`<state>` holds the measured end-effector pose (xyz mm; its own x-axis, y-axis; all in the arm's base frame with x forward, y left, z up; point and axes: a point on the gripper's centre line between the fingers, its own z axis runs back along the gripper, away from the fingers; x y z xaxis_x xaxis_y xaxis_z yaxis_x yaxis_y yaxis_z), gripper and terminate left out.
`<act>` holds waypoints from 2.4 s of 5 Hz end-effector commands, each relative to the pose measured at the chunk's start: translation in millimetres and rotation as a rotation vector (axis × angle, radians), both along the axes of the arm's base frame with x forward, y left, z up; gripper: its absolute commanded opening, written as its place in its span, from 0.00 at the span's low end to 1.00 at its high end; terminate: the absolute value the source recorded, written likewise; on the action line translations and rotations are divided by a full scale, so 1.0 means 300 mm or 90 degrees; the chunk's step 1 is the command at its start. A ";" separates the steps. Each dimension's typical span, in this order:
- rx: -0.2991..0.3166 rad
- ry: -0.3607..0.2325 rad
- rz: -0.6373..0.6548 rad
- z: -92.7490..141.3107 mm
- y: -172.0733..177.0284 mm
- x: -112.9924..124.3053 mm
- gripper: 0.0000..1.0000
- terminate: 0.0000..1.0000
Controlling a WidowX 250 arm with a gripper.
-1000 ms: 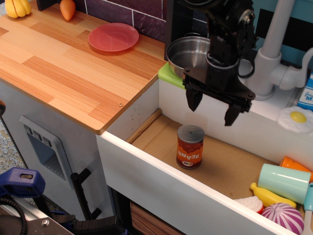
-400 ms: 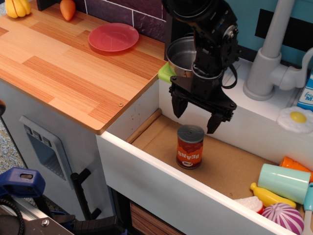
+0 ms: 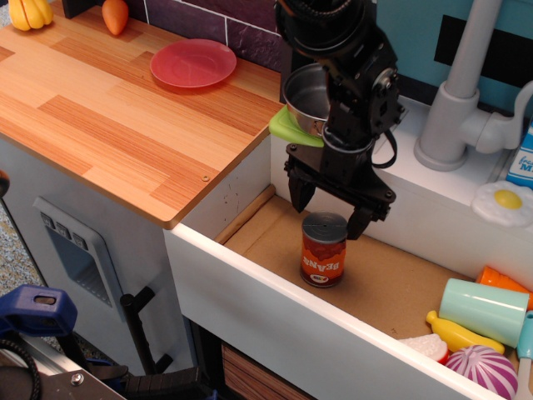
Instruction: Put can in pot
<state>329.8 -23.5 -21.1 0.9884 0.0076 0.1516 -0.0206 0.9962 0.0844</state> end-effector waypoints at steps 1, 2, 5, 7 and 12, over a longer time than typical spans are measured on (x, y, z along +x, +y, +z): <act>-0.017 -0.020 -0.013 0.002 0.014 0.010 1.00 0.00; -0.026 -0.031 -0.010 -0.014 0.016 0.001 1.00 0.00; -0.108 -0.079 0.043 -0.062 0.028 -0.018 0.00 0.00; -0.011 -0.025 0.062 0.133 0.014 -0.006 0.00 0.00; 0.163 -0.094 -0.060 0.680 0.190 0.240 0.00 0.00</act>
<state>403.0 30.0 150.7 0.9548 -0.1349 0.2648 0.0537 0.9546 0.2929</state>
